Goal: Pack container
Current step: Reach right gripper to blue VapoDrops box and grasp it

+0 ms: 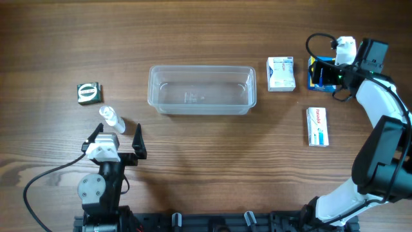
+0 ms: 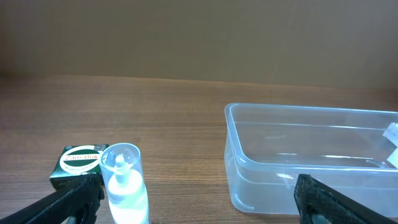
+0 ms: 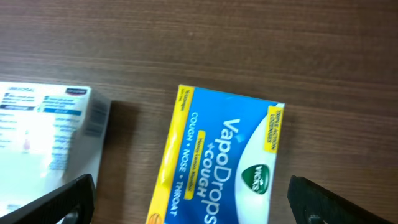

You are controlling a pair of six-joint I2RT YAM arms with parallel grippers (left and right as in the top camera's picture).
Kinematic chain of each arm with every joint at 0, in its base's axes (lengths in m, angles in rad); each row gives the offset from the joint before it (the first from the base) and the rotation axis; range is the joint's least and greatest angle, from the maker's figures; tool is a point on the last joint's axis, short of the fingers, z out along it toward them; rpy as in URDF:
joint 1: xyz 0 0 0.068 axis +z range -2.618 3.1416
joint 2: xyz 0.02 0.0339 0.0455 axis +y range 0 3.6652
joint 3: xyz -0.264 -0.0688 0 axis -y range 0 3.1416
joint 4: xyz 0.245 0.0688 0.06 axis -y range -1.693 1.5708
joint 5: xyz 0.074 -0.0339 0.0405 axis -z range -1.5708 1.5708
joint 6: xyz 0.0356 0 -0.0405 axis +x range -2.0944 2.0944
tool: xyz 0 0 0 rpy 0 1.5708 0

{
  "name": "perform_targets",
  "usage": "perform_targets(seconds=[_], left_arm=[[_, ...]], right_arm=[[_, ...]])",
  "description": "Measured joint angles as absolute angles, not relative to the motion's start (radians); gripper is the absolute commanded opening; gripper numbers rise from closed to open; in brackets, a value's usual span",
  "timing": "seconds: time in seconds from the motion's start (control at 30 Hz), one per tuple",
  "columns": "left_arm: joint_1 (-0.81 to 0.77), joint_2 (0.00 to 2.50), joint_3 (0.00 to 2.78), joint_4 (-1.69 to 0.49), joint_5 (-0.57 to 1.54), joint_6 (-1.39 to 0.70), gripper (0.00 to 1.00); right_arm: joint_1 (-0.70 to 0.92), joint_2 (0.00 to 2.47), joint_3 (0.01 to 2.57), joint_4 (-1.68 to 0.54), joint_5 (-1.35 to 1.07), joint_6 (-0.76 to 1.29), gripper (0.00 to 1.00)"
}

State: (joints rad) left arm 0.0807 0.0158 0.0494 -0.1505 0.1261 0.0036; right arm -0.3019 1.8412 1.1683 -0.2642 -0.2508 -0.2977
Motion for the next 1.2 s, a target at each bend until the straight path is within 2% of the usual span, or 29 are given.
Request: perform_targets(seconds=[0.8, 0.9, 0.97, 1.03, 1.17, 1.2], left_arm=[[0.081, 0.016, 0.049, -0.15, 0.126, 0.004, 1.0], [0.081, 0.016, 0.049, -0.15, 0.126, 0.004, 1.0], [0.081, 0.016, 0.049, -0.15, 0.126, 0.004, 1.0], [0.081, 0.016, 0.049, -0.15, 0.126, 0.004, 1.0], [0.081, 0.016, 0.049, -0.15, 0.126, 0.004, 1.0], [0.081, 0.016, 0.049, -0.15, 0.126, 0.004, 1.0]], right_arm=[[-0.302, 1.998, 1.169, -0.189, -0.163, -0.342, 1.0], [-0.302, 2.008, 1.169, -0.179, -0.163, -0.342, 0.88], [-0.302, 2.009, 1.169, -0.174, -0.163, -0.34, 0.71], [-0.302, 2.009, 1.169, -0.17, -0.163, -0.335, 0.64], [-0.302, 2.009, 1.175, -0.162, -0.163, -0.334, 0.66], [-0.302, 2.009, 1.175, -0.163, -0.163, -0.334, 0.7]])
